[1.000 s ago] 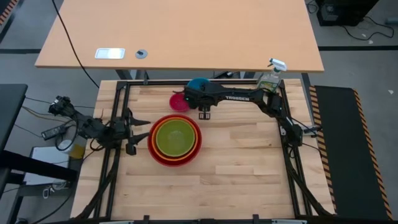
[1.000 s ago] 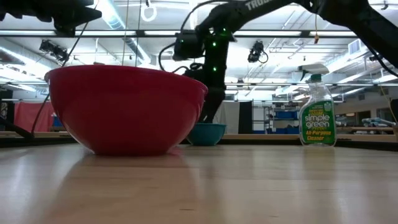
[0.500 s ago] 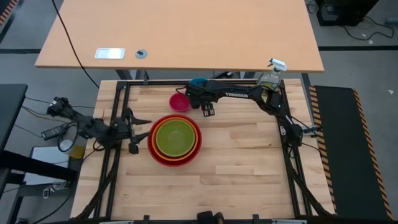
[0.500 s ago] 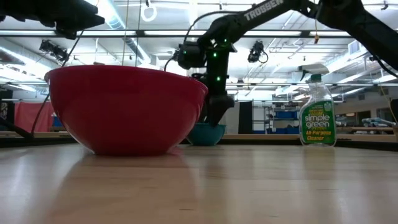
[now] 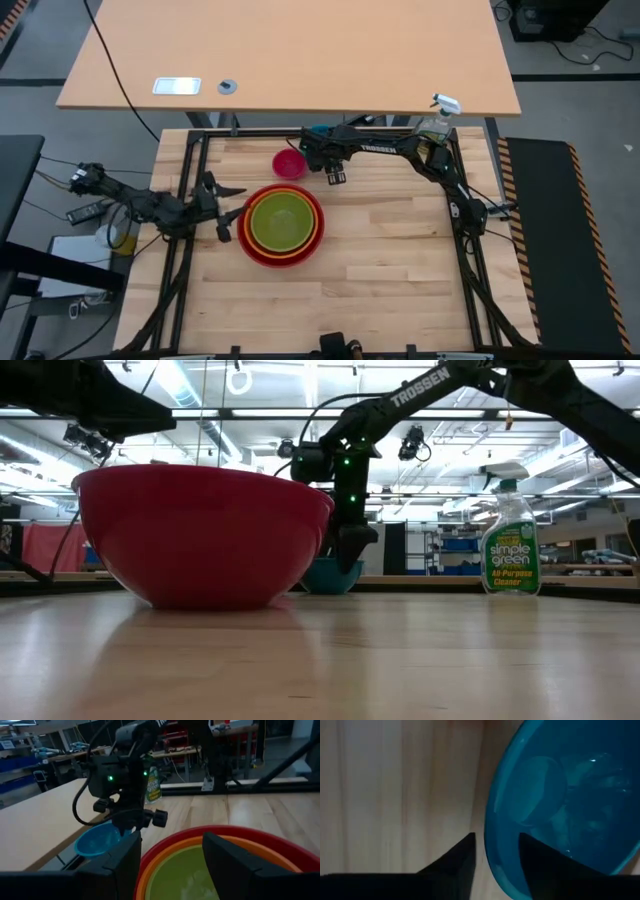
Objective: Nest bowls inside each other
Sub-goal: Stack the blue bowl on top of the green bowl, then stack the light red bowl on top of the blue bowl
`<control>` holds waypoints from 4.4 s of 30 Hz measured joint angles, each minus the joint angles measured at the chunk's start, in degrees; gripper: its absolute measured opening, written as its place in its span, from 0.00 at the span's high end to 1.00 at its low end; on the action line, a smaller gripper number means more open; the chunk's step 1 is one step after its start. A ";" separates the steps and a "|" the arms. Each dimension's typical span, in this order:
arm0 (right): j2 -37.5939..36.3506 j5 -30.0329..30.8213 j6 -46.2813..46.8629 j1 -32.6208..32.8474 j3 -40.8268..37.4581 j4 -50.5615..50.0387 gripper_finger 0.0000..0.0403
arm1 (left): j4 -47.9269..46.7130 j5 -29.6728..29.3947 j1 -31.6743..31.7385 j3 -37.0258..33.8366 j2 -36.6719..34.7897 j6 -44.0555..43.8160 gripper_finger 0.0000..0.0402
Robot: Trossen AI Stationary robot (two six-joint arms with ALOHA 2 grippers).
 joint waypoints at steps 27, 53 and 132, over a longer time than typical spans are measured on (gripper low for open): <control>-0.68 7.83 26.06 19.13 20.74 -27.41 0.95 | -7.66 4.00 -1.18 4.40 -0.15 -2.51 0.47; 8.31 -3.95 26.45 31.01 22.91 -7.05 0.84 | -4.73 4.17 -1.18 6.05 -0.15 -2.10 0.47; -9.38 -28.84 26.38 -0.06 -17.77 37.33 0.59 | -4.42 11.30 9.75 3.58 0.35 -10.01 0.47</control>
